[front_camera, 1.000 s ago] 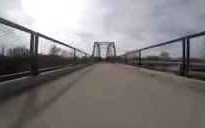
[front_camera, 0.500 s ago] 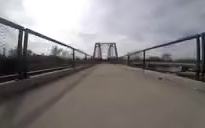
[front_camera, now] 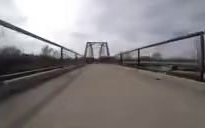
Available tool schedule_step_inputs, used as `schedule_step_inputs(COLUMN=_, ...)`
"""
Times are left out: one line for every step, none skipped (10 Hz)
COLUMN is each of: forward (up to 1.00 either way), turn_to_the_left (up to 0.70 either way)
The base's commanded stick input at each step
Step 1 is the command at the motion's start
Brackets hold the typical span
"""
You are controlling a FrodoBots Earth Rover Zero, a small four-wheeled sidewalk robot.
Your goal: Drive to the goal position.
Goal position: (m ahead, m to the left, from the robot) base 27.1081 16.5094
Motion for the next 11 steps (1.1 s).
schedule_step_inputs(forward=1.0, turn_to_the_left=0.0)
schedule_step_inputs(forward=1.0, turn_to_the_left=0.0)
schedule_step_inputs(forward=1.0, turn_to_the_left=0.0)
schedule_step_inputs(forward=1.0, turn_to_the_left=0.0)
schedule_step_inputs(forward=1.0, turn_to_the_left=0.0)
schedule_step_inputs(forward=1.0, turn_to_the_left=0.0)
schedule_step_inputs(forward=1.0, turn_to_the_left=0.0)
schedule_step_inputs(forward=1.0, turn_to_the_left=0.0)
schedule_step_inputs(forward=1.0, turn_to_the_left=0.0)
schedule_step_inputs(forward=1.0, turn_to_the_left=0.0)
schedule_step_inputs(forward=1.0, turn_to_the_left=0.02)
